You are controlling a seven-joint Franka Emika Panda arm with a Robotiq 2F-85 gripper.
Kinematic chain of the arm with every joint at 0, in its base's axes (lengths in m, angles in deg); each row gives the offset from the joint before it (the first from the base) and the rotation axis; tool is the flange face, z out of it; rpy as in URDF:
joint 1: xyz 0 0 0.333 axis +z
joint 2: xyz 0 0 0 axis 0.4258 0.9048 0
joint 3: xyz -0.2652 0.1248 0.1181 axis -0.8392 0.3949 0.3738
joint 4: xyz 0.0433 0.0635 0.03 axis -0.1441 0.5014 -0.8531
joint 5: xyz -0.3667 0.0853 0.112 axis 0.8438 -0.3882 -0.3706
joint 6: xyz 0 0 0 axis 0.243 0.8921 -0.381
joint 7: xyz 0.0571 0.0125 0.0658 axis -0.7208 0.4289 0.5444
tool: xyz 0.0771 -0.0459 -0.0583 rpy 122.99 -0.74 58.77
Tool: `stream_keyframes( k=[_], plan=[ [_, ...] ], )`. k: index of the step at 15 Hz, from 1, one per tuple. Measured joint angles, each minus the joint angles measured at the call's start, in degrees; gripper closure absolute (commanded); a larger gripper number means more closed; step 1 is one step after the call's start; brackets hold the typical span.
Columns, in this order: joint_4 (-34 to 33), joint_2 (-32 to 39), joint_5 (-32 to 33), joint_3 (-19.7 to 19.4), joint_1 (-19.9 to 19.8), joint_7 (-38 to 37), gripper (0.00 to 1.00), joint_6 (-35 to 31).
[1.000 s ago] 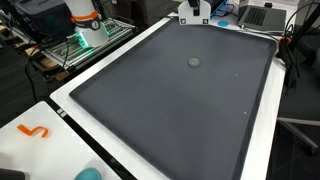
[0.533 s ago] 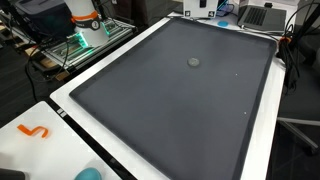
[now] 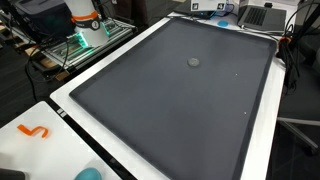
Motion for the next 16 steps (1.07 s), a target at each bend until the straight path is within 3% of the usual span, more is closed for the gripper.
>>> stream_keyframes(
  k=[6, 16],
  plan=[
    [-2.7, 0.9, 0.0, 0.6, 0.2, 5.6, 0.96, 0.4],
    [-3.3, 1.4, 0.0, 0.6, 0.2, 6.0, 0.99, 0.7]
  ],
)
